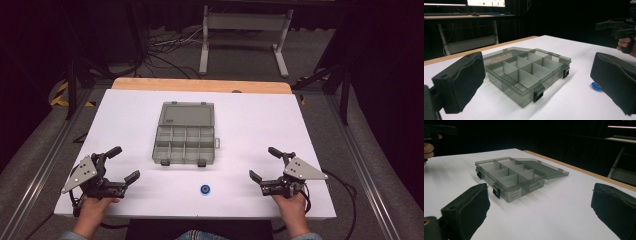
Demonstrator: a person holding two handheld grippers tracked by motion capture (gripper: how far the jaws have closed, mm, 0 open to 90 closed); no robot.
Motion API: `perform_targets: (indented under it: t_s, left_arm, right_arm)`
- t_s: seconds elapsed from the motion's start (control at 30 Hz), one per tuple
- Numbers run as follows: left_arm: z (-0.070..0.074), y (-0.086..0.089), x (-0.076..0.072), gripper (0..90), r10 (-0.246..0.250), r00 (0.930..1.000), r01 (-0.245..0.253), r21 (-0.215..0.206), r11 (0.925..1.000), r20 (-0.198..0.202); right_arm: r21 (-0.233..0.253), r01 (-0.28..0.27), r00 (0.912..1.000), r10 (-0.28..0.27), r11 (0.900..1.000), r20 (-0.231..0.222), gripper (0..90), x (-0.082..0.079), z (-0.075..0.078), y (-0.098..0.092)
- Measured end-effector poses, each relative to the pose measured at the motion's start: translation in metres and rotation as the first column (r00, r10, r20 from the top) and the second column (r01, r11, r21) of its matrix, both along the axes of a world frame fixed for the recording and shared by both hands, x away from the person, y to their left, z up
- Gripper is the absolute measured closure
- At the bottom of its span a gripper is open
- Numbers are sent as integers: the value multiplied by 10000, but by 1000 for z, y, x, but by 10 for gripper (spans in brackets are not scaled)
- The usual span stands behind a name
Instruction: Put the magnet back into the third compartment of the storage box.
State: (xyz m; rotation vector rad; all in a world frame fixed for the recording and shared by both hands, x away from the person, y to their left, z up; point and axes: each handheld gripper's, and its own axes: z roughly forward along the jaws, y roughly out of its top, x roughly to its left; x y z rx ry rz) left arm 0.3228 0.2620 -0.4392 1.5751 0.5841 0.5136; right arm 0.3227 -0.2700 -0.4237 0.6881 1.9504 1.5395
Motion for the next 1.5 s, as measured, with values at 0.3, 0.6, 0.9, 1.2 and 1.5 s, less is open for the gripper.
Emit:
perform_targets:
  t_s: [0.3, 0.6, 0.9, 1.2, 1.5]
  left_arm:
    - [0, 0, -1, 3, -10, 10000, 10, 50, 10000, 23]
    - [1, -1, 0, 4, -22, 10000, 22, 125, 9999, 12]
    - [1, 0, 0, 4, 10, 10000, -10, 66, 10000, 12]
    - [1, -1, 1, 4, 13, 10000, -13, 119, 9999, -1]
    - [1, 0, 1, 4, 24, 10000, -24, 105, 9999, -7]
  right_arm:
    - [-62, -86, 10000, 86, 9999, 20, 22, 1, 2, 1]
    - [-19, -146, 9999, 145, 9999, -55, 22, 1, 2, 1]
    - [129, -224, 9997, 225, 9997, -98, 22, 4, 6, 5]
    - [95, -702, 9975, 703, 9975, -100, 22, 11, 18, 20]
    - [-86, -1206, 9926, 1205, 9927, -126, 22, 23, 31, 43]
